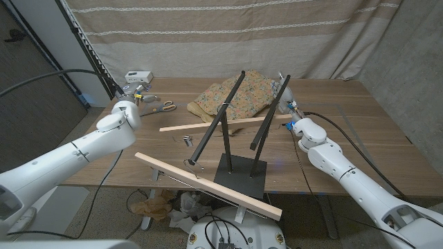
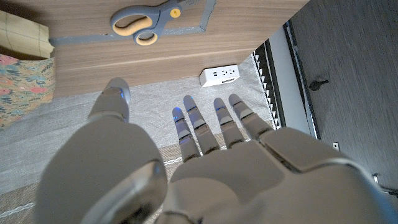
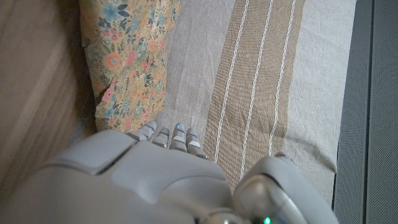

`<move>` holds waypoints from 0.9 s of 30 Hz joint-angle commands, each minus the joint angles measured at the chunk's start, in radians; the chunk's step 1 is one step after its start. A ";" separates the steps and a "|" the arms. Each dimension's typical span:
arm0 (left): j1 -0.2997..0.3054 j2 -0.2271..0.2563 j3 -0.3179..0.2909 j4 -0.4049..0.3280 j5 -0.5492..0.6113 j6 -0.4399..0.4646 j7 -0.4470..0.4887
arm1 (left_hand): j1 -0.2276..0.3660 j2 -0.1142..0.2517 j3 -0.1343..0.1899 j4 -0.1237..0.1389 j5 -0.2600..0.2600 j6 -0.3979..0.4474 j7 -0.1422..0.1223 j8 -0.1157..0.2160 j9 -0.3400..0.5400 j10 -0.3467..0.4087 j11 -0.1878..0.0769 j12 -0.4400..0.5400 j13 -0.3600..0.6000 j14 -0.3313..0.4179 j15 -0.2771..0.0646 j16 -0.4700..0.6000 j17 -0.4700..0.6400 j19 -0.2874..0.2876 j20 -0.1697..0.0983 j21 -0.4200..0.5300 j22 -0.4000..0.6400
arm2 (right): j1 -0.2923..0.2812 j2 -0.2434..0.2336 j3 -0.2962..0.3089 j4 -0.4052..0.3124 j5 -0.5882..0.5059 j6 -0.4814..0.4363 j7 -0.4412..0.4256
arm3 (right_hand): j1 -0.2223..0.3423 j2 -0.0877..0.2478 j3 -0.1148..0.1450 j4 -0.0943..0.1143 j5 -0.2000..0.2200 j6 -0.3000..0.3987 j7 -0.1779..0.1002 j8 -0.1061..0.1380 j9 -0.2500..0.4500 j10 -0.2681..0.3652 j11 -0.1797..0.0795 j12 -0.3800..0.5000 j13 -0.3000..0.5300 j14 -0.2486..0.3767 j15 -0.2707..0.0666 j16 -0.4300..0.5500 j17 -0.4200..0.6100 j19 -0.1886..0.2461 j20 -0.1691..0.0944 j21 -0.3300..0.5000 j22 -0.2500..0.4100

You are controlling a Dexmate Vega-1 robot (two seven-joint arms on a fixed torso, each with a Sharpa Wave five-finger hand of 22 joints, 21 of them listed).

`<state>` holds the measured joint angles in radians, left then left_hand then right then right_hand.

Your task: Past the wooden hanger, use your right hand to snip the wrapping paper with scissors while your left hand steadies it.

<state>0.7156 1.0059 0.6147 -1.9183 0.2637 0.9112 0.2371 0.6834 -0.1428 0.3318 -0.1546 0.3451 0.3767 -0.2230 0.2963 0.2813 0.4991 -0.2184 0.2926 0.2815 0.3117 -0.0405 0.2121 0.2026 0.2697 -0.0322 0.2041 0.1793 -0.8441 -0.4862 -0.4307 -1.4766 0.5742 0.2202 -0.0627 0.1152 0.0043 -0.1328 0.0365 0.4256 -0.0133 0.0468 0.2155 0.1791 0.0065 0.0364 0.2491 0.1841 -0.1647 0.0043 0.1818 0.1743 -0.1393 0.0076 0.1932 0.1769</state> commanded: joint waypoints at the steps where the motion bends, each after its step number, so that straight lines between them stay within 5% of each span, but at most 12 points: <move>1: -0.082 -0.023 0.078 0.062 0.064 0.029 -0.083 | 0.019 0.007 0.001 0.000 -0.002 0.001 0.002 0.001 0.004 0.029 0.002 0.013 0.005 0.018 -0.173 0.012 0.002 0.002 0.008 0.004 0.006 | -0.018 -0.001 0.029 0.000 0.051 0.042 0.039 | 0.011 0.001 -0.010 -0.006 0.007 0.060 0.000 0.019 0.003 0.052 -0.004 0.018 0.002 -0.001 -0.014 0.003 0.003 -0.003 0.005 0.003 0.003; 7: -0.122 -0.044 0.139 0.098 0.142 0.038 -0.097 | 0.033 0.013 0.005 0.000 -0.005 0.009 0.002 0.006 0.007 0.060 0.002 0.022 0.007 0.026 -0.174 0.012 0.002 0.002 0.012 0.004 0.006 | -0.023 -0.006 0.032 0.004 0.050 0.030 0.024 | 0.011 0.005 -0.016 -0.006 0.008 0.133 -0.010 0.034 0.003 0.094 -0.022 0.030 0.002 0.009 -0.026 0.004 0.003 0.001 0.003 0.004 0.003; 20: -0.117 -0.147 0.154 0.172 0.201 0.090 -0.003 | 0.045 0.015 0.007 0.001 -0.009 0.038 0.003 0.021 0.014 0.075 0.001 0.025 0.012 0.037 -0.174 0.014 0.004 0.012 0.013 0.007 0.007 | -0.021 -0.002 0.042 0.013 0.075 0.054 0.053 | 0.013 0.008 -0.020 -0.008 0.010 0.163 -0.006 0.033 0.002 0.121 -0.022 0.036 0.002 0.034 -0.026 0.009 0.003 0.020 0.006 0.010 0.002; 23: -0.126 -0.163 0.167 0.185 0.216 0.099 0.007 | 0.113 0.044 0.040 -0.012 -0.022 0.025 0.001 0.022 0.024 0.075 0.001 0.018 0.019 0.042 -0.172 0.008 0.004 0.012 0.012 0.007 0.008 | -0.018 0.002 0.042 0.016 0.084 0.056 0.065 | 0.013 0.008 -0.021 -0.009 0.010 0.166 -0.006 0.033 0.002 0.123 -0.022 0.036 0.002 0.035 -0.026 0.009 0.002 0.020 0.009 0.010 0.002; 27: -0.138 -0.187 0.182 0.203 0.235 0.120 0.020 | 0.117 0.044 0.041 -0.012 -0.025 0.025 0.002 0.023 0.026 0.075 0.000 0.017 0.019 0.042 -0.173 0.007 0.004 0.013 0.012 0.007 0.008 | -0.022 0.003 0.046 0.010 0.085 0.057 0.056 | 0.013 0.008 -0.021 -0.009 0.010 0.169 -0.005 0.033 0.002 0.126 -0.023 0.036 0.002 0.034 -0.025 0.008 0.002 0.021 0.011 0.010 0.002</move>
<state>0.6039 0.8821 0.7561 -1.7676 0.4431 0.9874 0.2200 0.7864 -0.1004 0.3651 -0.1682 0.3247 0.4055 -0.2198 0.3118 0.3039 0.5673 -0.2178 0.3117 0.2955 0.3476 -0.0408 0.2207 0.2024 0.2730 -0.0178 0.2041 0.1840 -0.8659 -0.4903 -0.3920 -1.4690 0.6428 0.2659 -0.0166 0.1203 0.0094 -0.1439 0.0255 0.4295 0.1487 0.0426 0.2423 0.1791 0.1216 0.0126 0.2778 0.1839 -0.1284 -0.0233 0.1817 0.1743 -0.1191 0.0164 0.1931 0.1770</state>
